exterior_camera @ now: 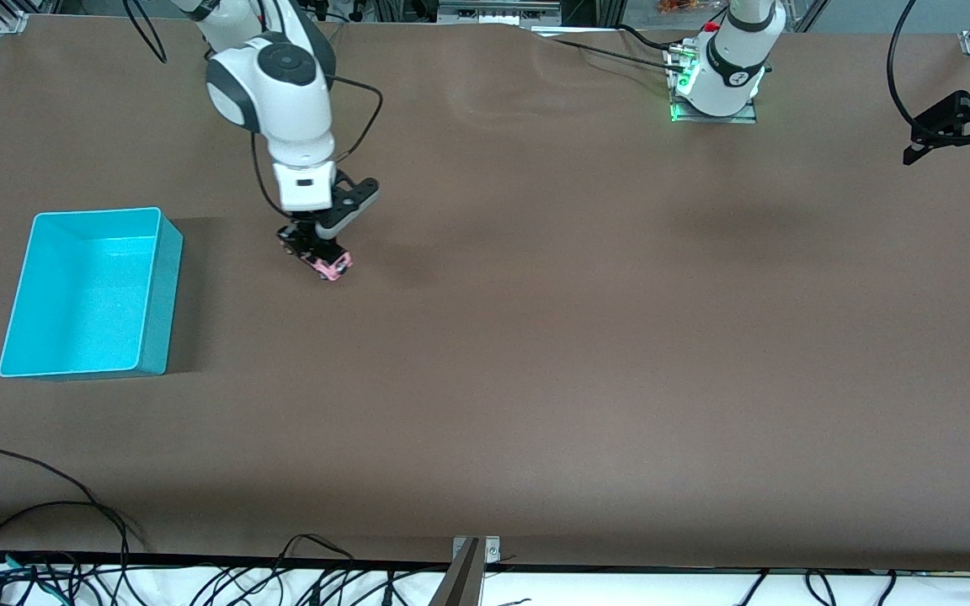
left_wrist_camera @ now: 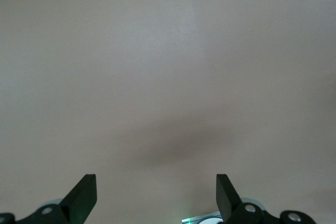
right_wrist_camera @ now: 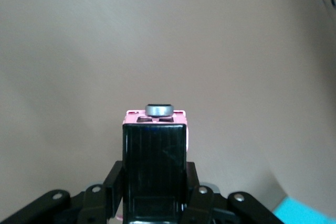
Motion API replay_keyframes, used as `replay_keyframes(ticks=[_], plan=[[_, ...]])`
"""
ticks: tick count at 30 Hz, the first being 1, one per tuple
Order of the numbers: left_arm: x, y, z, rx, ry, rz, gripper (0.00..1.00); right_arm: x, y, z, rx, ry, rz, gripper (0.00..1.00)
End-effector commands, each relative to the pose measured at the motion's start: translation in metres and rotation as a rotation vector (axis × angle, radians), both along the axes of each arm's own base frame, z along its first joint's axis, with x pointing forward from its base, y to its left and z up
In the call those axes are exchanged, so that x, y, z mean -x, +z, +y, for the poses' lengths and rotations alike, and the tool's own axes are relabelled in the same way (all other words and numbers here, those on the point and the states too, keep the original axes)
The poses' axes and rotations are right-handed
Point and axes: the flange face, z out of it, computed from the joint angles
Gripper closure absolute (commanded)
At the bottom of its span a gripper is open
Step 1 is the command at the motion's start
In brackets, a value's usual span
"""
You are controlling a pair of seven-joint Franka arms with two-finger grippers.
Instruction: Wind and store pink jeep toy
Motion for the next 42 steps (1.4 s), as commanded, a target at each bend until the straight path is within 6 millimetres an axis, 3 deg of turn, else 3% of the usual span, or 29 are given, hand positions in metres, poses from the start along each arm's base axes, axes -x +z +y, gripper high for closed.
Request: replay_keyframes(ticks=[1,7,11,16,20,25,31,36,42], plan=[[-0.002,0.006,0.002,-0.014,0.01,0.005,0.0,-0.002,0.006,-0.022,-0.032,-0.047,0.076,0.89],[-0.002,0.006,0.002,-0.014,0.01,0.005,0.0,-0.021,0.026,-0.056,-0.11,-0.072,0.195,0.88],[-0.003,0.007,0.002,-0.014,0.01,0.003,0.0,-0.039,0.038,-0.098,-0.162,-0.081,0.272,0.88],[-0.002,0.006,0.003,-0.013,0.024,0.005,0.0,-0.051,0.071,-0.133,-0.168,-0.071,0.351,0.88],[-0.003,0.007,0.002,-0.014,0.039,0.003,0.0,-0.063,0.091,-0.174,-0.173,-0.04,0.383,0.88],[-0.003,0.006,0.002,-0.014,0.039,0.005,0.0,-0.066,0.092,-0.245,-0.196,0.017,0.392,0.87],[-0.003,0.007,0.002,-0.015,0.057,0.003,0.0,-0.063,0.089,-0.311,-0.205,0.116,0.402,0.87],[-0.003,0.006,0.002,-0.016,0.094,0.004,0.0,-0.059,0.08,-0.356,-0.207,0.214,0.411,0.87],[-0.003,0.007,0.001,-0.015,0.097,0.003,0.0,-0.055,0.065,-0.394,-0.19,0.341,0.43,0.87]])
